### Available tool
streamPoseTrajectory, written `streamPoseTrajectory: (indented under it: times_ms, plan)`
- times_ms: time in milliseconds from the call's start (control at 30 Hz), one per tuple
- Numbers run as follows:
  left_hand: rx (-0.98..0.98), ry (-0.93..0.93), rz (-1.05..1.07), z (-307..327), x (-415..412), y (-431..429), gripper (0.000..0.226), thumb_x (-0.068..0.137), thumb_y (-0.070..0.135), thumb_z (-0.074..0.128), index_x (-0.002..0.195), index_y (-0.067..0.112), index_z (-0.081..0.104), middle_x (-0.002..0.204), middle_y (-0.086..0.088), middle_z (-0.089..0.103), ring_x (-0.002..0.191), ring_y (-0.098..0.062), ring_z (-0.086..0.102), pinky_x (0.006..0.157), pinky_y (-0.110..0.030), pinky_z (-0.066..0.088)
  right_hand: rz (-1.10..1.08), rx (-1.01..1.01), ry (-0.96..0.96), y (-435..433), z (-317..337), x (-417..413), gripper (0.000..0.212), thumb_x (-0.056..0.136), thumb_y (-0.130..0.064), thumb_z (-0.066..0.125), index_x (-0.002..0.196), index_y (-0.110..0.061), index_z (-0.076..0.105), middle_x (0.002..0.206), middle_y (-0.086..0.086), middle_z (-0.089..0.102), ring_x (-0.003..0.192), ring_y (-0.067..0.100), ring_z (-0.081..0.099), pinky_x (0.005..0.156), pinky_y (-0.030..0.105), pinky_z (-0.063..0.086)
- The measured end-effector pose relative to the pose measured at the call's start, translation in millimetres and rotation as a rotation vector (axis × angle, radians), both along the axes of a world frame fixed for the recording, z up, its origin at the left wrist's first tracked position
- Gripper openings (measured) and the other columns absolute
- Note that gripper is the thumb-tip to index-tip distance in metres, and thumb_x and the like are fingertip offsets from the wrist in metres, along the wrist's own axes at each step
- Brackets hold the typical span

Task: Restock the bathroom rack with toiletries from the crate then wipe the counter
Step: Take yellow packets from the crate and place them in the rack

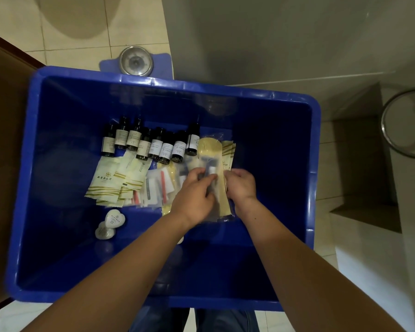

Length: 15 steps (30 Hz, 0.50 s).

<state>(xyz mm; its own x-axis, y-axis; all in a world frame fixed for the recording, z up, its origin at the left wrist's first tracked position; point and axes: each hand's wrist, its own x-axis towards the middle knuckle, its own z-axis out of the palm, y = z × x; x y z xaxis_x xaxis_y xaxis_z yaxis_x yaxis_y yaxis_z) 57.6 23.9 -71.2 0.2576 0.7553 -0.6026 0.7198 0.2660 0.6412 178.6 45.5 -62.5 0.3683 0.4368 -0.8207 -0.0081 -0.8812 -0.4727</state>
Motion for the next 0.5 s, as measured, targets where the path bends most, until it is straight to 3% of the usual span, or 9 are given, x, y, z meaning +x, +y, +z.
streamPoseTrajectory:
  times_ms: [133,233,333,500]
  plan:
    - [0.0,0.005,0.004,1.7,1.4,0.9,0.052,0.094,0.017,0.051,0.144,0.023,0.041,0.152,0.001,0.022,0.133,-0.017,0.036,0.108,-0.033,0.038,-0.017,0.014,0.066,0.9,3.8,-4.4,0.011,0.092,-0.016,0.057,0.083,-0.011,0.059,0.082,0.011,0.059,0.078,0.023,0.055,0.073,0.036,0.047]
    - [0.004,0.003,0.014,2.7,1.3,0.1,0.052,0.093,0.015,0.051,0.144,0.023,0.042,0.151,0.001,0.023,0.132,-0.017,0.039,0.108,-0.033,0.038,-0.026,0.028,0.091,-1.6,4.5,-5.2,0.01,0.091,-0.016,0.058,0.09,-0.006,0.061,0.084,0.015,0.059,0.08,0.025,0.055,0.073,0.036,0.046]
    - [0.001,-0.008,0.038,2.6,1.4,-0.5,0.052,0.092,0.014,0.051,0.143,0.023,0.043,0.15,0.002,0.024,0.13,-0.017,0.04,0.107,-0.035,0.039,-0.053,0.045,0.096,-4.2,5.8,-3.8,0.009,0.094,-0.016,0.055,0.09,-0.012,0.061,0.089,0.008,0.066,0.081,0.02,0.061,0.072,0.031,0.05]
    - [0.004,-0.003,0.059,2.6,5.1,-0.4,0.051,0.092,0.014,0.053,0.141,0.021,0.046,0.148,0.0,0.026,0.129,-0.018,0.04,0.107,-0.032,0.038,-0.01,0.092,0.015,-7.0,8.3,-5.0,0.02,0.097,-0.012,0.048,0.106,-0.009,0.066,0.101,0.008,0.069,0.088,0.021,0.063,0.078,0.034,0.052]
